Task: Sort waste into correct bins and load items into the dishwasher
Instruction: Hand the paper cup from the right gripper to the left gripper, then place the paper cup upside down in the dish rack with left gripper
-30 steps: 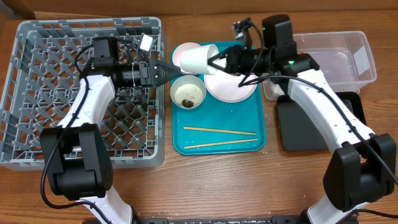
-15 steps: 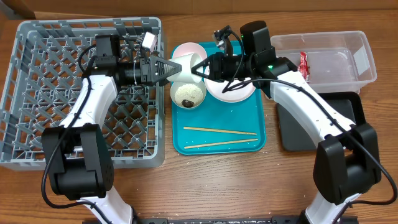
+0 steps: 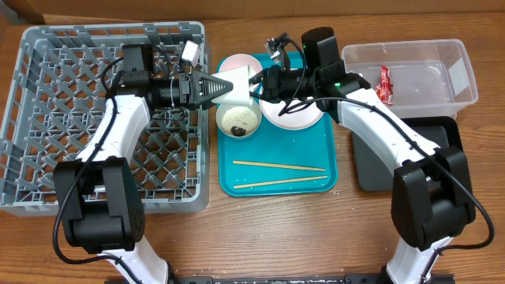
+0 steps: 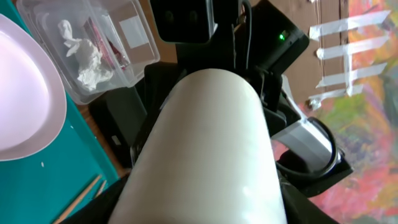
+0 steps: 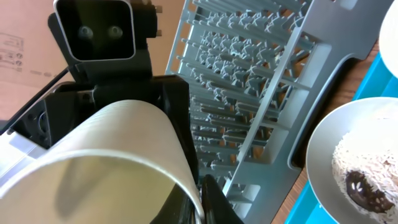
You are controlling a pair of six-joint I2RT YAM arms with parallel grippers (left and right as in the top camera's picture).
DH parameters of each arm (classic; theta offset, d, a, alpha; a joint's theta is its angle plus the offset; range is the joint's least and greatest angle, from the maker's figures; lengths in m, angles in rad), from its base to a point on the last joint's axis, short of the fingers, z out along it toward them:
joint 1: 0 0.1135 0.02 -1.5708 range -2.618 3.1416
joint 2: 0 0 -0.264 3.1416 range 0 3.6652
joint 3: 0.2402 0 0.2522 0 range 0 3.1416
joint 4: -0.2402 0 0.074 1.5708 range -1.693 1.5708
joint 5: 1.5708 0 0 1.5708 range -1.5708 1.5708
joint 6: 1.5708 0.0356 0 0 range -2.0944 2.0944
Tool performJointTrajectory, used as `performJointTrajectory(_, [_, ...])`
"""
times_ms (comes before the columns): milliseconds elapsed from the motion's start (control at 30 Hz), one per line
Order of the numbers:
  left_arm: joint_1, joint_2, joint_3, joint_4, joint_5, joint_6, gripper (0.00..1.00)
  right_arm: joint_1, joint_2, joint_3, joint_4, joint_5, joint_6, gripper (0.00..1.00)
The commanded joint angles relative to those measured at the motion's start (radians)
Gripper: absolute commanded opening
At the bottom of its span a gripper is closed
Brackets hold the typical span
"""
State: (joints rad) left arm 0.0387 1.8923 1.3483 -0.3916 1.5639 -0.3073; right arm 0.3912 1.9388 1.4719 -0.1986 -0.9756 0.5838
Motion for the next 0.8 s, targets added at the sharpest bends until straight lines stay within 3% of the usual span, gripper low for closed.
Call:
performJointTrajectory(0, [-0.033,-0.006,0.014,0.013,0.016,0.015,0.50,0.015,0.008,0.020,0.002,0.005,0.011,0.04])
performJointTrajectory(133, [-0.032,-0.006,0.014,0.040,0.017,0.014,0.47,0.014,0.008,0.020,-0.005,0.005,0.011,0.27])
performJointTrajectory(233, [-0.019,-0.006,0.020,0.077,0.018,-0.007,0.44,0.010,0.008,0.020,-0.020,0.005,-0.014,0.68])
performJointTrajectory(333, [0.017,-0.007,0.042,0.131,0.018,-0.053,0.41,-0.017,0.008,0.020,-0.054,0.018,-0.043,0.88])
performJointTrajectory(433, [0.072,-0.024,0.079,0.148,0.016,-0.063,0.38,-0.065,0.006,0.020,-0.107,0.043,-0.070,0.99])
performJointTrajectory(567, [0.152,-0.095,0.101,0.149,-0.071,-0.068,0.35,-0.132,0.005,0.020,-0.179,0.044,-0.133,1.00])
performJointTrajectory(633, [0.192,-0.145,0.101,0.113,-0.177,-0.088,0.33,-0.159,0.002,0.021,-0.219,0.043,-0.168,1.00])
performJointTrajectory(767, [0.250,-0.297,0.101,-0.178,-0.516,-0.066,0.34,-0.176,0.002,0.021,-0.306,0.117,-0.200,1.00])
